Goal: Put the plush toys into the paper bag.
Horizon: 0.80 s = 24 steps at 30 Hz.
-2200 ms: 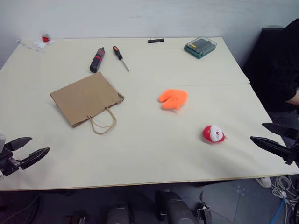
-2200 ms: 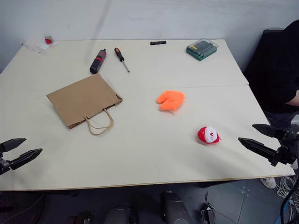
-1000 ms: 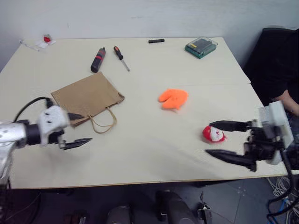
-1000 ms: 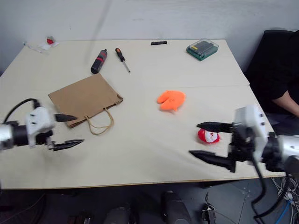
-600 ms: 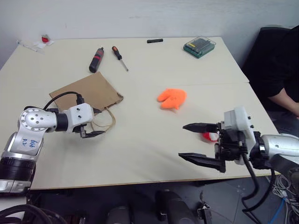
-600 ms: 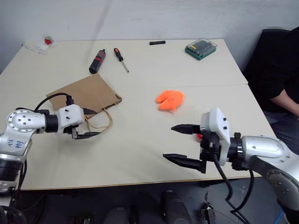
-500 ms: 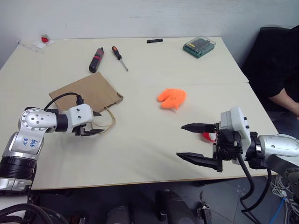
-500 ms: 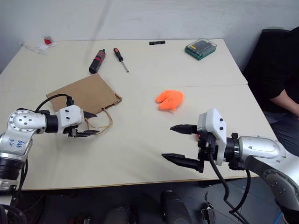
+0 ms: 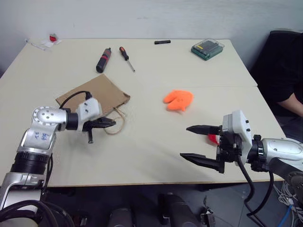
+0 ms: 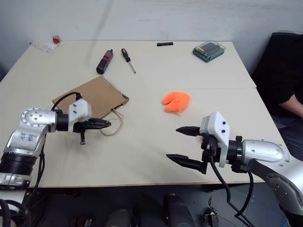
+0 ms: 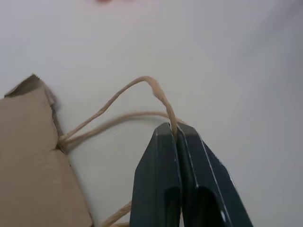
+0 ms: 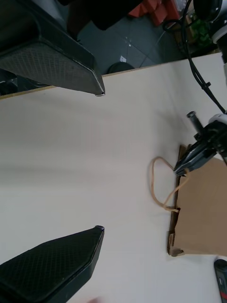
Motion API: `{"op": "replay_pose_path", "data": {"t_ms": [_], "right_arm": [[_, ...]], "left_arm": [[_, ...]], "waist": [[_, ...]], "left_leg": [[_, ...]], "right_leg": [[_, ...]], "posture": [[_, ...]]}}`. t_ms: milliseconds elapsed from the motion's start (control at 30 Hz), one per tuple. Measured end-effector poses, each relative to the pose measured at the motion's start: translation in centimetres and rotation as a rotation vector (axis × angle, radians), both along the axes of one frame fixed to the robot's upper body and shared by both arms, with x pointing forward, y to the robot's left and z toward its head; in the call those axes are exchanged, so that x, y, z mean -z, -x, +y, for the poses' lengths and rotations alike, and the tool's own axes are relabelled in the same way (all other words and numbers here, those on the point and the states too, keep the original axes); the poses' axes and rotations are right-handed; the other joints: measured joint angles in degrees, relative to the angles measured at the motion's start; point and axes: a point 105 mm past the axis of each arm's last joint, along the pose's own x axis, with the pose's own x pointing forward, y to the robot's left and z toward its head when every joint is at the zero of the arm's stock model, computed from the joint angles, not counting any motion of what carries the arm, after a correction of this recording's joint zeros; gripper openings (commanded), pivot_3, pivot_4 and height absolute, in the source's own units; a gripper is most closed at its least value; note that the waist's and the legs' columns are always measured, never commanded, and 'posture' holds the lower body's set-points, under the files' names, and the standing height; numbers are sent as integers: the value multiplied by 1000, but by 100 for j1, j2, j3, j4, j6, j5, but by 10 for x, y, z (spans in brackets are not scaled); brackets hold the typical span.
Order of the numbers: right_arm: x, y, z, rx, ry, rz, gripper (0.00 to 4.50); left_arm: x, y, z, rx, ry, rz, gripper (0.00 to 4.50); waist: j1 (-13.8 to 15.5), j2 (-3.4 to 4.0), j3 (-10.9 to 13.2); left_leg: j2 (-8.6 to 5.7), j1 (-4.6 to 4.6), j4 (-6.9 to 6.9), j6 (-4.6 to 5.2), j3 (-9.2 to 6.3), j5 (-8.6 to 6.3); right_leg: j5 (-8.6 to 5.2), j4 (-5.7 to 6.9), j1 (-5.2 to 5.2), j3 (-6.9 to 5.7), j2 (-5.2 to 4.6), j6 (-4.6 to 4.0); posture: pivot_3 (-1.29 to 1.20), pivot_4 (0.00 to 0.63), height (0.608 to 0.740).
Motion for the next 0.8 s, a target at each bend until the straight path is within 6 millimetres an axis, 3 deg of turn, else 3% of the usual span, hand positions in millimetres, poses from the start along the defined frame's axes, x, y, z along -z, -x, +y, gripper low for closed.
{"op": "replay_pose_path", "data": {"t_ms": [133, 300, 400, 533, 633, 800], "right_arm": [[6, -6, 8, 28, -42, 13, 2882], [5, -9, 15, 20, -63, -1, 1191], [4, -13, 27, -10, -89, -3, 76], [11, -24, 49, -52, -103, -2, 30], [22, -51, 74, -49, -116, -2, 30], [40, -79, 94, -21, -104, 7, 30]], "left_arm": [[-40, 22, -25, 158, 148, 73, 0], [-45, 29, -31, 199, 222, 187, 0], [-58, 35, -46, 282, 263, 191, 0], [-69, 43, -63, 377, 298, 195, 0], [-74, 47, -77, 444, 300, 209, 0], [-77, 48, -80, 459, 309, 208, 0]], "waist": [[-7, 3, 0], [-20, 4, 1], [-6, 3, 0], [-5, 4, 1], [-39, 6, 2], [-69, 10, 4]], "left_leg": [[-1, -5, 1, -1, -2, 1], [-1, -5, 3, -6, -6, 3], [-4, -12, 12, -5, -9, 3], [-4, -16, 19, -5, -15, 3], [-5, -25, 36, -5, -18, 3], [-1, -34, 33, -5, -15, 3]], "right_leg": [[0, 5, -7, 1, -1, 0], [-1, 10, -8, -1, 1, -1], [0, 9, -8, -1, 0, 1], [0, 11, -10, -4, 1, 1], [1, 22, -12, -6, 3, 1], [-2, 29, -29, -5, 3, -3]], "posture": [[0, 150, 740], [0, 150, 740], [0, 150, 740], [0, 150, 740], [0, 150, 740], [0, 150, 740]]}}
